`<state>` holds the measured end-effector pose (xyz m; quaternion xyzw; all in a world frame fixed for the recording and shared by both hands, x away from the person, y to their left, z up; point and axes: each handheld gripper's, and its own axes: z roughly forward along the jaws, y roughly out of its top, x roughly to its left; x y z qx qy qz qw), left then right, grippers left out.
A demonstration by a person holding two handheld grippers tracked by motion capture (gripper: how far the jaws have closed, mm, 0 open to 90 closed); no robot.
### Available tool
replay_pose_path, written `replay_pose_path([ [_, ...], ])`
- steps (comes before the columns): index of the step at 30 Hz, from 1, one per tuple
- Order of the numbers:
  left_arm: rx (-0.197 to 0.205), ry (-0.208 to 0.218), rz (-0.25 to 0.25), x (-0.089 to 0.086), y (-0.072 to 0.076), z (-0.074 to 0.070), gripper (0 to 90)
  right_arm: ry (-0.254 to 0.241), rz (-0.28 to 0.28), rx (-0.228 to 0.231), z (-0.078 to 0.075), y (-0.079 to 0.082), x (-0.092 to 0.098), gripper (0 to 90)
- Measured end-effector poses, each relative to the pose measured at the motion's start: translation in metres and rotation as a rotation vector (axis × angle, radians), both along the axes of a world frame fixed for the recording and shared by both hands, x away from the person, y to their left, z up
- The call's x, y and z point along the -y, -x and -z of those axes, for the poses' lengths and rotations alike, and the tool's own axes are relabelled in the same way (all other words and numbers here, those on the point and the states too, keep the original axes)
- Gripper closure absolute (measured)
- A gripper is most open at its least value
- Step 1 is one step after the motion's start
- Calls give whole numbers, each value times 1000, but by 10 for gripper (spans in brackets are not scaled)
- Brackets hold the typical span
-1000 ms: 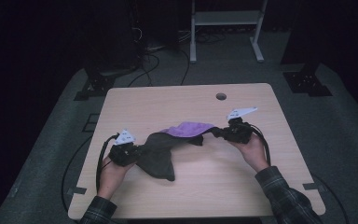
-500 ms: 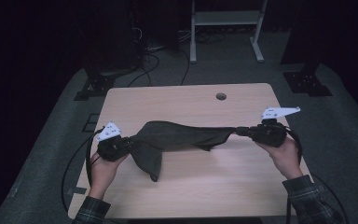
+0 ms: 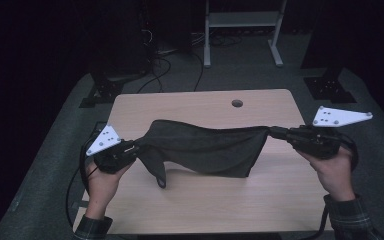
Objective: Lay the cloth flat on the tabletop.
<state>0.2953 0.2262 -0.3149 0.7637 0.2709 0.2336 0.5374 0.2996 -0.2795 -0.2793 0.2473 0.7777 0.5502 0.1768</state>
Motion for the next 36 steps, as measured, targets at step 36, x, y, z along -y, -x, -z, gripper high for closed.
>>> replay_pose_path([
  [36,-174,-240,-101,35,-119,74,829,128,167,-191,80,-109,-7,881],
])
